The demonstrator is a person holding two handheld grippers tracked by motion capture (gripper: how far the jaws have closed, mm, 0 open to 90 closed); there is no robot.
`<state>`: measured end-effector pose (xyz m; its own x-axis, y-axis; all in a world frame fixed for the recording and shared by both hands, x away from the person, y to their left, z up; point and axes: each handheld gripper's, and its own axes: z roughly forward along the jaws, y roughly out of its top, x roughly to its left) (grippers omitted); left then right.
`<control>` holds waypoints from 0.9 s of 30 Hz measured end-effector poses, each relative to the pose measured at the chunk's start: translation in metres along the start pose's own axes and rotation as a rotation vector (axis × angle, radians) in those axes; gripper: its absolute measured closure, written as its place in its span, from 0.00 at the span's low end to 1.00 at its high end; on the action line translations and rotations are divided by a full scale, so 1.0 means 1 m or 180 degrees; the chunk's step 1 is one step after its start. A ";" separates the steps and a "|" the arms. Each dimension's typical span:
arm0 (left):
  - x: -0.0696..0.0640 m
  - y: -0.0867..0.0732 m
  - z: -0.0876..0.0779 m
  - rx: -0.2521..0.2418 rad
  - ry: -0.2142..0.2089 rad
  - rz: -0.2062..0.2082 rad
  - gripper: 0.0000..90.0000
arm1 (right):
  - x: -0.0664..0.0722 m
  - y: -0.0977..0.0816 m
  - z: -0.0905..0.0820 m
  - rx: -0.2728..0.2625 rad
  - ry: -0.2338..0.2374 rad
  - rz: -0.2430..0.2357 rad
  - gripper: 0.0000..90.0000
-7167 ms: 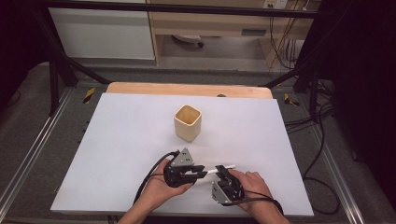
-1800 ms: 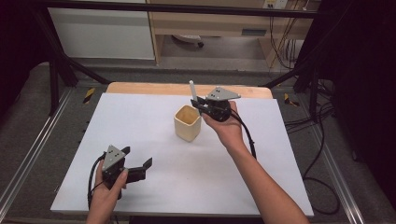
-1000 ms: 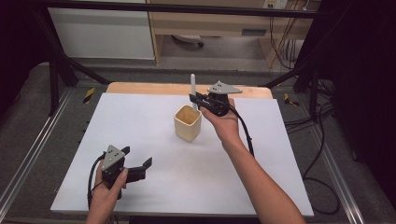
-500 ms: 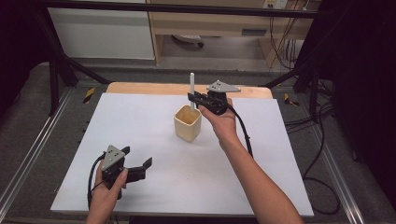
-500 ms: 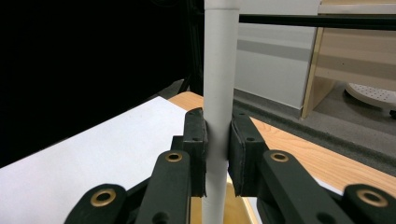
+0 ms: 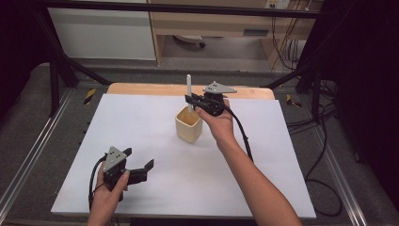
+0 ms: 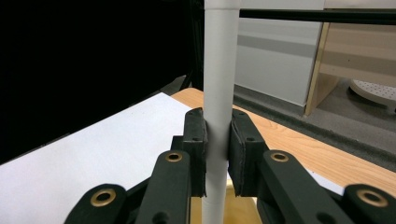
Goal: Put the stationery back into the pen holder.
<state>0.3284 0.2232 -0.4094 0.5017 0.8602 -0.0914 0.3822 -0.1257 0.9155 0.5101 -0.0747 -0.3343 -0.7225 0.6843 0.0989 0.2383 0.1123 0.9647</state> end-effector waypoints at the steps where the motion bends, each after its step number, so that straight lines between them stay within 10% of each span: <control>1: 0.000 0.000 0.000 -0.0001 0.0001 -0.0001 0.06 | 0.000 0.000 0.001 0.0008 -0.0006 -0.0002 0.87; 27: 0.000 0.000 0.001 -0.0010 -0.0009 -0.0003 0.06 | -0.006 -0.009 0.011 0.0141 -0.0062 0.0057 0.87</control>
<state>0.3291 0.2226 -0.4095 0.5035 0.8589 -0.0933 0.3802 -0.1234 0.9166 0.5191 -0.0717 -0.3459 -0.7051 0.7003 0.1109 0.2800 0.1313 0.9510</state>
